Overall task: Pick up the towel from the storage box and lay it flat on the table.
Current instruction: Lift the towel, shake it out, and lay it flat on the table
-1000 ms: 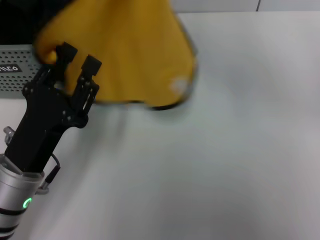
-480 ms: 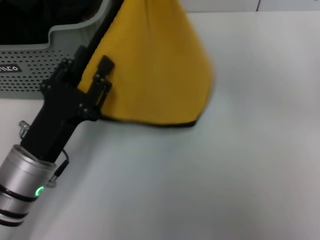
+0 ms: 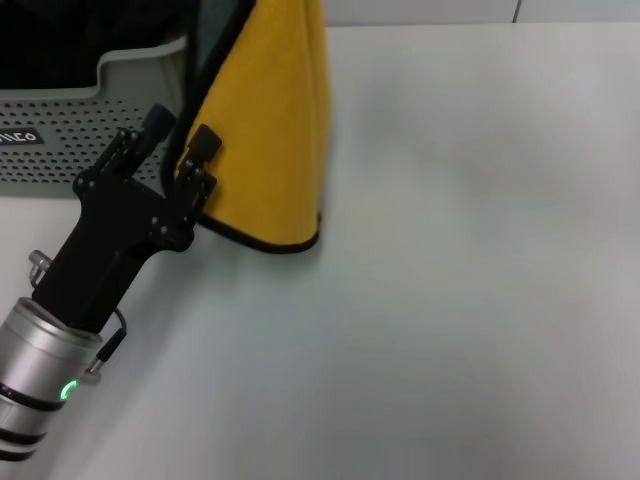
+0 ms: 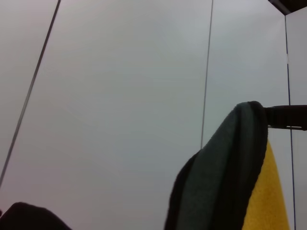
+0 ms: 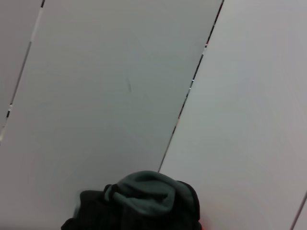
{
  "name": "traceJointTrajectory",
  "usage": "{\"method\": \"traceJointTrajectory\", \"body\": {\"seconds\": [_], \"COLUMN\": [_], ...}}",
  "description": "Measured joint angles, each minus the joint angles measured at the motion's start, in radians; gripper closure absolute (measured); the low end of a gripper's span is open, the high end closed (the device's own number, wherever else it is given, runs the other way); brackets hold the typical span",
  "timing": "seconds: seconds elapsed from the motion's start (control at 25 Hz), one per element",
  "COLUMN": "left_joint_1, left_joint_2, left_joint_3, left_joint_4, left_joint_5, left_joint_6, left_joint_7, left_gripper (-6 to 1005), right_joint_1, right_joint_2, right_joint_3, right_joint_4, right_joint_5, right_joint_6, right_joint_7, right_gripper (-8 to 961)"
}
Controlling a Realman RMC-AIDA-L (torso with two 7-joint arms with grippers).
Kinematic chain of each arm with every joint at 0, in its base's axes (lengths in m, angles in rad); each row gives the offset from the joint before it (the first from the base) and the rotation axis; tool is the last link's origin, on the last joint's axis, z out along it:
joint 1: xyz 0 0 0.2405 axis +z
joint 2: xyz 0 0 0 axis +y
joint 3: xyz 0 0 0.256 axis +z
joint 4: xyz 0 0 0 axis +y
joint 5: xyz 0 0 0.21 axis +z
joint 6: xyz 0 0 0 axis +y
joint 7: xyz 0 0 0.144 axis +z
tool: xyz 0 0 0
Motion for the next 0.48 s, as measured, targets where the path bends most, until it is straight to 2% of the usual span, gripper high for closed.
{"method": "traceJointTrajectory", "body": {"seconds": [0.28,0.48], "left_joint_1": [0.016,0.004], "left_joint_2": [0.005,0.008], "left_joint_3": [0.024,0.139], "left_joint_4": [0.076,0.181], "left_joint_5": [0.020,0.021], "left_joint_6": [-0.040,-0.099], "left_joint_7": [-0.170,-0.360], "left_gripper": [510,510], "right_joint_1": [-0.004,-0.005], "right_joint_2": [-0.001,-0.002], "right_joint_3": [0.013,0.017], "right_joint_4": [-0.003,-0.004], "right_joint_5": [0.004,0.006], "right_joint_6": [0.000,0.001], "right_joint_7": [-0.003,-0.008], "right_gripper": [936,936]}}
